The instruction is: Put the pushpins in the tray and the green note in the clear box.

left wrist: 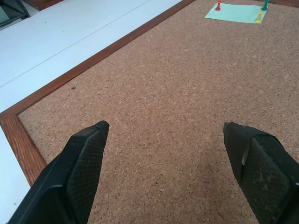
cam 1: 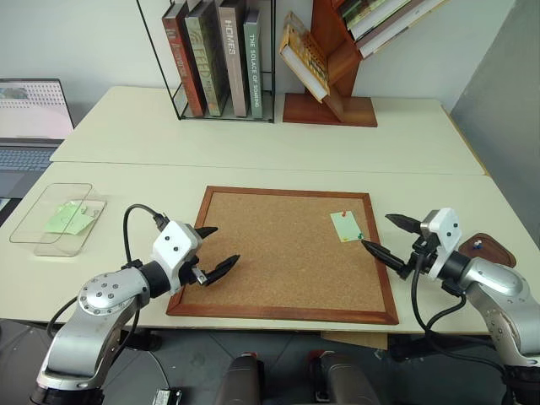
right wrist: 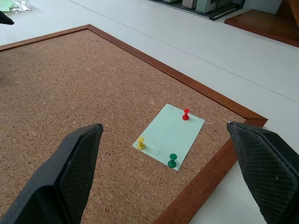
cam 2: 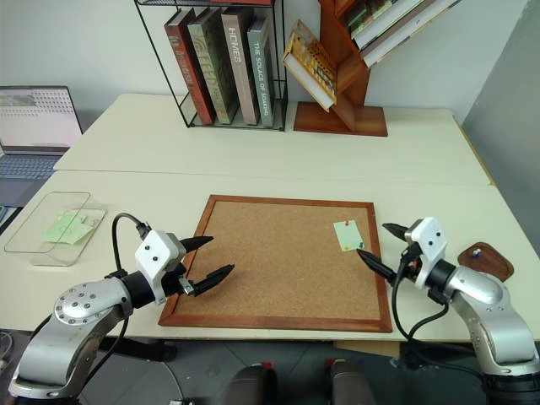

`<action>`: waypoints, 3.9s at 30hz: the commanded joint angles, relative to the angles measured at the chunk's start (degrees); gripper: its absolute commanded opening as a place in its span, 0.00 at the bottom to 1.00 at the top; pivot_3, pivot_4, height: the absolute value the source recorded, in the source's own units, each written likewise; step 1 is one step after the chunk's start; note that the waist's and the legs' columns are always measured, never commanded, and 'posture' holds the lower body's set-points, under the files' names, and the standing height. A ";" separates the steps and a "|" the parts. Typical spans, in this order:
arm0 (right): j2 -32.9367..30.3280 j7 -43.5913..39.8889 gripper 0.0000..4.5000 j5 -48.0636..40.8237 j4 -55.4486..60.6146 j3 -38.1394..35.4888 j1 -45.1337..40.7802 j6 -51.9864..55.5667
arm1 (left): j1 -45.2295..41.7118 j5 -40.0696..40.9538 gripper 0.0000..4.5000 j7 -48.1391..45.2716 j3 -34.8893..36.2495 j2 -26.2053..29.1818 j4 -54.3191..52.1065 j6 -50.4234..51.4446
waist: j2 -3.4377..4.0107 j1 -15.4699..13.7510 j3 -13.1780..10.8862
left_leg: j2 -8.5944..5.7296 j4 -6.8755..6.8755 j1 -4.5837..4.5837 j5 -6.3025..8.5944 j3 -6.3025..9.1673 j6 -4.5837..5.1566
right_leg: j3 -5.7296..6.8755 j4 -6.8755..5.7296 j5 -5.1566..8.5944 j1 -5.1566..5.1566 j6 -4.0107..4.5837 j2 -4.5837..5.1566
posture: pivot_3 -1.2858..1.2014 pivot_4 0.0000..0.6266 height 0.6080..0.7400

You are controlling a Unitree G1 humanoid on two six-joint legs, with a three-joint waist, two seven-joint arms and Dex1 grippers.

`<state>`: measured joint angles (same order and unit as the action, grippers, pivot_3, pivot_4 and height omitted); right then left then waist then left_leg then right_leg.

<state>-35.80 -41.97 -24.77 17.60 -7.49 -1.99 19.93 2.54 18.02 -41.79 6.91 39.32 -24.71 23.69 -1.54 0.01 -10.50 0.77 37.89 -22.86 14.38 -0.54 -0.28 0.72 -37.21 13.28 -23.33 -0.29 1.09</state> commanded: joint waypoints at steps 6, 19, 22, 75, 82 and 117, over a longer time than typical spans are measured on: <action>-0.23 -1.50 1.00 -0.08 0.14 -1.47 0.63 -2.37 | -2.48 0.61 0.92 -0.50 0.92 1.01 -1.43 0.04 | 0.00 -0.01 0.00 | 0.00 0.00 0.00 0.00 0.00 0.00 | 0.00 0.00 0.00 0.00 0.00 0.00 | 0.52 0.24 1.00; 1.20 0.25 1.00 -0.25 0.44 -0.89 -0.95 -0.03 | -5.07 1.75 0.92 -1.41 -0.24 0.53 -1.95 2.01 | 0.00 0.00 0.00 | 0.00 0.00 0.00 0.00 -0.01 0.00 | -0.01 0.00 -0.01 0.00 -0.02 0.00 | 0.52 0.24 1.00; 1.81 1.68 1.00 -1.10 1.17 -1.23 -1.27 2.37 | -5.42 2.26 0.92 -1.15 -0.99 0.07 -2.65 2.92 | 0.00 0.00 0.00 | 0.00 0.00 0.00 0.00 0.00 0.00 | 0.00 -0.01 -0.01 0.00 -0.02 0.00 | 0.52 0.24 1.00; 12.54 8.38 1.00 13.41 -24.49 10.66 -22.15 -2.93 | -24.79 -11.48 0.00 -6.37 -24.14 -16.59 33.31 -11.22 | 0.11 0.09 0.10 | -0.06 0.06 0.02 -0.02 -0.04 0.03 | -0.06 -0.11 -0.13 0.01 -0.17 -0.06 | 0.52 0.24 1.00; 14.18 9.33 0.71 16.50 -30.29 11.35 -23.93 -6.34 | -23.50 -11.95 0.00 -6.11 -24.23 -16.44 31.81 -10.91 | 0.14 0.14 0.12 | -0.06 0.05 0.05 -0.02 -0.07 0.03 | -0.09 -0.14 -0.13 0.01 -0.17 -0.06 | 0.52 0.24 1.00; 18.58 9.82 0.00 15.90 -22.57 9.40 -21.32 -8.71 | -22.39 -13.72 0.00 -6.79 -25.03 -16.24 31.91 -10.72 | 0.18 0.37 0.15 | -0.04 0.03 0.09 -0.02 -0.05 0.03 | -0.09 -0.21 -0.13 0.00 -0.17 -0.06 | 0.52 0.24 1.00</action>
<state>-17.32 -32.51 -7.89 -8.39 3.18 -23.40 11.81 -21.13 6.10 -48.00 -16.51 22.55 5.30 12.02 -1.36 0.38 -10.36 0.73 37.92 -22.77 14.36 -0.60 -0.25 0.63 -37.42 13.15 -23.33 -0.46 1.03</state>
